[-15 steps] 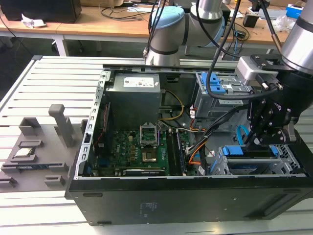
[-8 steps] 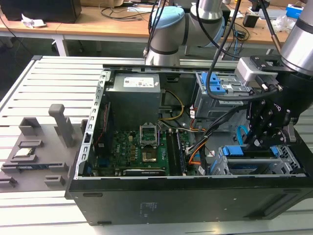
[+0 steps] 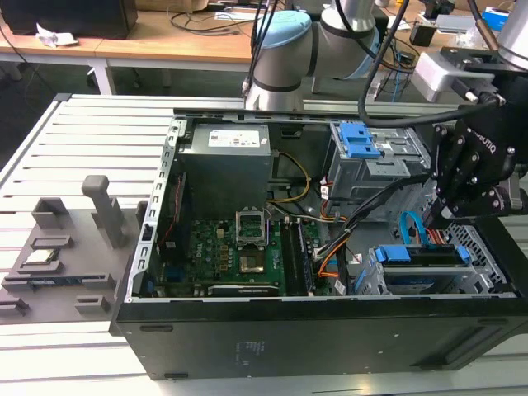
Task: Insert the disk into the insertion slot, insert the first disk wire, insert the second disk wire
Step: 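Insert the second disk wire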
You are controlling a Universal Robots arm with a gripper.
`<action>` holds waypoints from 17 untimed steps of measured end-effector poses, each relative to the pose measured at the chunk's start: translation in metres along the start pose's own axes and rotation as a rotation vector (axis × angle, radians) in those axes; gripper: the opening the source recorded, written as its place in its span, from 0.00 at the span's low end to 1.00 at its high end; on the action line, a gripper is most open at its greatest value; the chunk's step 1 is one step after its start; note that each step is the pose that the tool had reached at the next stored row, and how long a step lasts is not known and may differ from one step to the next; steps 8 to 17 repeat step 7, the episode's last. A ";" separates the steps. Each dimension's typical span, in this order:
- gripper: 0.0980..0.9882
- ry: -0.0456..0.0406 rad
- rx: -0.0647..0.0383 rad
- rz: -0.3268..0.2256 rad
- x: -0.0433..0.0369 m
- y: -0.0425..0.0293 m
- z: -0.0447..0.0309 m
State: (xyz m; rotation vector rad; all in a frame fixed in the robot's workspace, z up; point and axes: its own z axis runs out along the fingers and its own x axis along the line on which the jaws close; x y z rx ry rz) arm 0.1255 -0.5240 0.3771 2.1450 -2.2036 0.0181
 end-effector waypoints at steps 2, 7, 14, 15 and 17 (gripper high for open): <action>0.01 -0.0005 0.000 0.000 0.0001 0.0001 -0.0012; 0.01 -0.0003 0.000 0.000 0.0001 0.0001 -0.0014; 0.01 -0.0003 0.000 0.000 0.0001 0.0001 -0.0014; 0.01 -0.0003 0.000 0.000 0.0001 0.0001 -0.0014; 0.01 -0.0003 0.000 0.000 0.0001 0.0001 -0.0014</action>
